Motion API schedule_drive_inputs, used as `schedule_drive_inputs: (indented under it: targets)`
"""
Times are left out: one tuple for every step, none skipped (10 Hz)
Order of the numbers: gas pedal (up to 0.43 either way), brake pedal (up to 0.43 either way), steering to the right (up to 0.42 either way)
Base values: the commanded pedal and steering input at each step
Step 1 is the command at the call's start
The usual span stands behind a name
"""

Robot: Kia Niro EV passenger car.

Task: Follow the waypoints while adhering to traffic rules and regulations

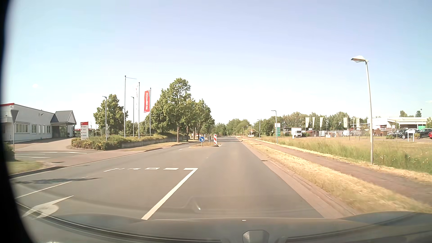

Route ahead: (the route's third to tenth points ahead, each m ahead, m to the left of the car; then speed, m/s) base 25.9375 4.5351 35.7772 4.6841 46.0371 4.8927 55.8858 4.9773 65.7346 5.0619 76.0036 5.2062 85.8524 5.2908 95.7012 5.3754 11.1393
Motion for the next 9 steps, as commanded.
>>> schedule_drive_inputs:
  targets:
    - [0.240,0.006,0.003]
    - [0.228,0.006,0.002]
    - [0.228,0.006,0.001]
    - [0.209,0.006,0.001]
    - [0.209,0.006,0.001]
    - [0.197,0.006,0.001]
    - [0.197,0.006,0.001]
    - [0.197,0.006,0.001]
    - [0.197,0.006,0.001]
